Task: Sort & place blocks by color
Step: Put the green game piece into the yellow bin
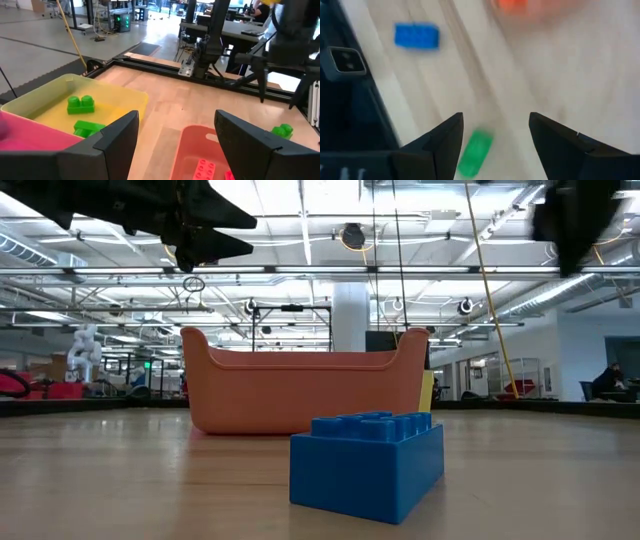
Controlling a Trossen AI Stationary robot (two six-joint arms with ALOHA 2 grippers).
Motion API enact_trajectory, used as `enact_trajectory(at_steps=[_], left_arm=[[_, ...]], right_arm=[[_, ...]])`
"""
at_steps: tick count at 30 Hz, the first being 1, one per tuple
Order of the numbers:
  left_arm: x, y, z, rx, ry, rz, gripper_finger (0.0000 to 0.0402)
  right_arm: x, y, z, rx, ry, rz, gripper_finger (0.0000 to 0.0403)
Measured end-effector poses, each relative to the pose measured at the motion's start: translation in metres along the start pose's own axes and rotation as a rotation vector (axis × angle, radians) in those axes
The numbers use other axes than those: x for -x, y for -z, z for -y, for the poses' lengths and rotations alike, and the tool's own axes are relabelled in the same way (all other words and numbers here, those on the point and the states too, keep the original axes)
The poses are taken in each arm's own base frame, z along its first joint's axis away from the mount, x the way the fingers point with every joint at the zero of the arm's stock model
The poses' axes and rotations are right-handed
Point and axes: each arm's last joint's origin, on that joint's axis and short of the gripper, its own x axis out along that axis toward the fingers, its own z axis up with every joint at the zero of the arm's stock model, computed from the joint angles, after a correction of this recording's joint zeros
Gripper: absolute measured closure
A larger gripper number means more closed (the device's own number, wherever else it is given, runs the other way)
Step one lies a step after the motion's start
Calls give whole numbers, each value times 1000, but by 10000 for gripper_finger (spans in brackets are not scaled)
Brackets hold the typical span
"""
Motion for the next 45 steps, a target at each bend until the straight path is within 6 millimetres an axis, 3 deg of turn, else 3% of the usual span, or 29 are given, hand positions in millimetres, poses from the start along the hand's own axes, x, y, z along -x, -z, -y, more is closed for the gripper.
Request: enact_trajectory(at_steps=[4,10,18,27,45], left_arm=[[0,0,0,15,0,0,142],[0,0,0,34,0,4,142],[0,0,0,35,2,3,142],[0,0,0,35,2,3,142],[0,0,0,39,1,-3,142]], right_arm=[[-9,21,-11,-165,35,-79,182],[-30,32,-19,-306,109,-103,182],[-65,45,-26,-340,184,-244,182],[-67,55,-32,-371,194,-239,182],[-100,60,-34,-279,253,-270,197]])
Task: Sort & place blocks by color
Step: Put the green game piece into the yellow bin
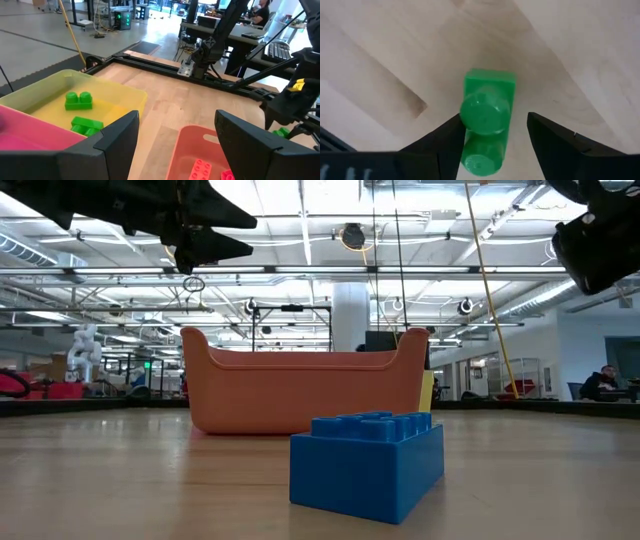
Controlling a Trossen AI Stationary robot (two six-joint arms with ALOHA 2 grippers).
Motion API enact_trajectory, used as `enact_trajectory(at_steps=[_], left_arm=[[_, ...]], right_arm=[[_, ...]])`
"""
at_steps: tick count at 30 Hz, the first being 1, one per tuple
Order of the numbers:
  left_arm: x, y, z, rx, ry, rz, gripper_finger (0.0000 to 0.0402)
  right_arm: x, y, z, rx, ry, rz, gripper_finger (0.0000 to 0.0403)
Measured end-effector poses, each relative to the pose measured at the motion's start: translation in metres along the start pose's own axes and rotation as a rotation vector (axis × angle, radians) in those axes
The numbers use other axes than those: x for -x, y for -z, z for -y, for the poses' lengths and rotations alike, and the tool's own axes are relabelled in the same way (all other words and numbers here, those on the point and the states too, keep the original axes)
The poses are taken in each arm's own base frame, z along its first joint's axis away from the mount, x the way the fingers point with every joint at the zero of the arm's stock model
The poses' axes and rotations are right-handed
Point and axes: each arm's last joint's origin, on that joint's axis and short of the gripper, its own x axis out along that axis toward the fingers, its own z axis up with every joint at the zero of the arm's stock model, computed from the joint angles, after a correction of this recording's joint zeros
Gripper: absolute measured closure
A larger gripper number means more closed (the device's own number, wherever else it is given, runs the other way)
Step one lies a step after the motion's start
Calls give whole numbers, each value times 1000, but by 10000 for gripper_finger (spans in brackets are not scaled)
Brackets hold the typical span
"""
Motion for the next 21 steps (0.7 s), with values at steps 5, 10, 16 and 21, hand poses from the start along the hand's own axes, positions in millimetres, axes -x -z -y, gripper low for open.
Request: enact_trajectory(at_steps=[5,10,16,21], left_arm=[[0,0,0,0,0,0,142],[0,0,0,0,0,0,142],[0,0,0,0,0,-1,142],[0,0,0,0,0,-1,142]], right_arm=[[-11,-2,4,16,45,-6,240],[-14,-1,10,56,67,-12,272],[-8,-6,18,100,109,-4,272],[23,-21,33,123,114,134,272]])
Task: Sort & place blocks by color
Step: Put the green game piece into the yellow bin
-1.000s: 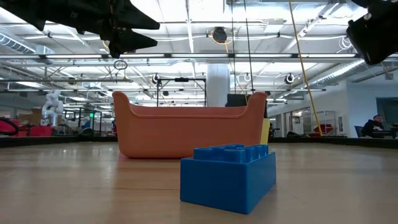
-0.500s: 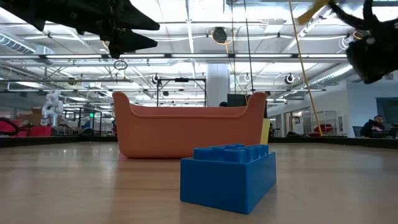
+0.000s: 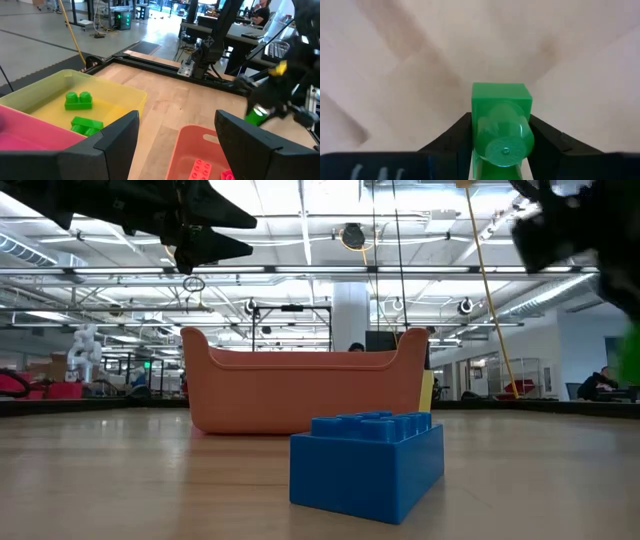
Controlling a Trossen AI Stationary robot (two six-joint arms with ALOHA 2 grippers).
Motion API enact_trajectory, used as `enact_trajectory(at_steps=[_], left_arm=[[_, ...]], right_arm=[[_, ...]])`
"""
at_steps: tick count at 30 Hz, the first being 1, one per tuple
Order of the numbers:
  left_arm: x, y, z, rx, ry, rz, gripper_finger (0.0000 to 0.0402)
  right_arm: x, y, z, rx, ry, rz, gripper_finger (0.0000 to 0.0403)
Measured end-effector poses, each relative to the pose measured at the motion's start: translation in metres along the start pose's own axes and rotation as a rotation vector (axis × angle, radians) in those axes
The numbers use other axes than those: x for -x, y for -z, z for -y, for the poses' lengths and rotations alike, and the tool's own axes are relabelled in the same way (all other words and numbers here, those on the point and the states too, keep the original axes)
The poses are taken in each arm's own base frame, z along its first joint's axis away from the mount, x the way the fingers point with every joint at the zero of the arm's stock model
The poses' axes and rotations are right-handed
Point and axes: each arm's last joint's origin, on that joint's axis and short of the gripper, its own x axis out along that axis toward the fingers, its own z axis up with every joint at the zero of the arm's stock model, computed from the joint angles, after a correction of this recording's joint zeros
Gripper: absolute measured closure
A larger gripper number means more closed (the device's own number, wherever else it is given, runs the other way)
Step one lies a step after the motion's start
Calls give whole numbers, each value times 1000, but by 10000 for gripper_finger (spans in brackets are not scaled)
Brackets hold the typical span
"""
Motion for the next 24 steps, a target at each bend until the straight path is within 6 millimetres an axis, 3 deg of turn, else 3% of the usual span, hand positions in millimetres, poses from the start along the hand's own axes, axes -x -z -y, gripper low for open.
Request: enact_trajectory(at_steps=[4,12,19,24], left_arm=[[0,0,0,0,0,0,142],[0,0,0,1,0,0,142],[0,0,0,-1,0,0,142],[0,0,0,-10,-2,-4,142]], right_arm=[[22,-23,21,31,8,146,272],[49,-93,73,106,56,407,272],[52,-156,112,166,64,570,272],[54,-184,143,145,104,645,272]])
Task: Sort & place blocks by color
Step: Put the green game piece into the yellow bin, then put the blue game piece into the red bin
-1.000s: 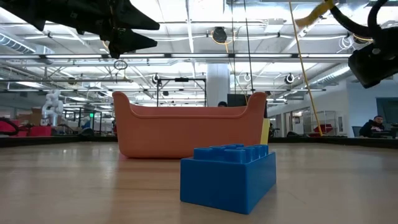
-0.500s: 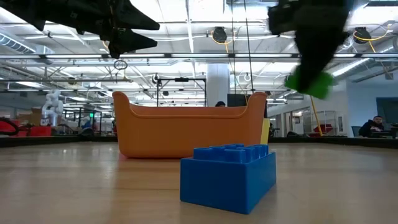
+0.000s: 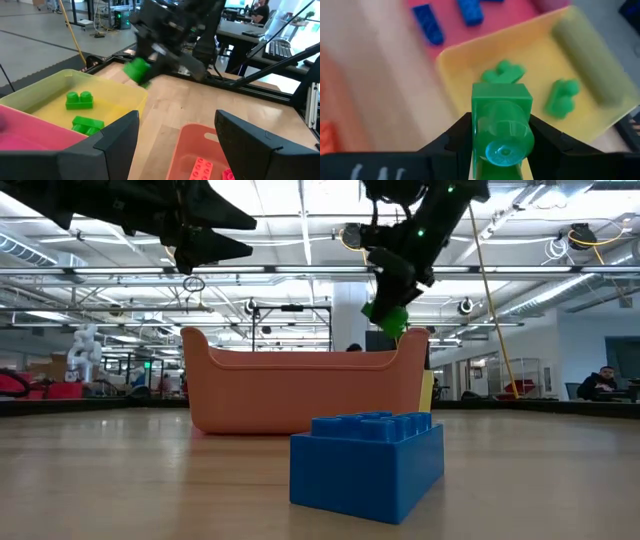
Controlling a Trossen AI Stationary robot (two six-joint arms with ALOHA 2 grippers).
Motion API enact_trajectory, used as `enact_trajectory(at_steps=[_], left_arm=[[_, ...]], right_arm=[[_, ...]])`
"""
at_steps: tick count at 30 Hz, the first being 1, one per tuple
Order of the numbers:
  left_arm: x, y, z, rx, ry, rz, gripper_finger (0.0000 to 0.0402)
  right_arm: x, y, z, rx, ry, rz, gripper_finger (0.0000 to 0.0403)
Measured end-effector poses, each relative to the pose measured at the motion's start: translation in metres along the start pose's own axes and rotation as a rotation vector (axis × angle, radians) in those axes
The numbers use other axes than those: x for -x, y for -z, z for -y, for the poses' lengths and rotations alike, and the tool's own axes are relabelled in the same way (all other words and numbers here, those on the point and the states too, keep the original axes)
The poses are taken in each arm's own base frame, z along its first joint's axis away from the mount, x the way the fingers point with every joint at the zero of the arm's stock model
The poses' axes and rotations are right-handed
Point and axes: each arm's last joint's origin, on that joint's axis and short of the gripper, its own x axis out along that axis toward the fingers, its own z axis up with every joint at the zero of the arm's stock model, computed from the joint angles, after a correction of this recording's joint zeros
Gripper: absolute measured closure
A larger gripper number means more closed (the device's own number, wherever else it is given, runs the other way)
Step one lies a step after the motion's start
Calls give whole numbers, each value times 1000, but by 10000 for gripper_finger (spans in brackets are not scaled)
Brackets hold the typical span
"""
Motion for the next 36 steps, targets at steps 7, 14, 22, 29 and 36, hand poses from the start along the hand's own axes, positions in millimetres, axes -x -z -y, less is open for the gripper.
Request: enact_trajectory(at_steps=[7,14,22,29,36], left_arm=[[0,0,0,-9,0,0,142],[0,0,0,-11,0,0,142],[0,0,0,-12,-1,-1,142],[0,0,0,-11,-1,-1,142],[0,0,0,-11,-1,-2,142]], right_arm=[[-15,-8,38,-40,17,12,266],[-31,-3,51,-79,-28,72,254],[-39,9,50,-77,-42,57,223],[-40,10,50,-77,-34,54,176],[-21,4,44,-48,-38,134,145]])
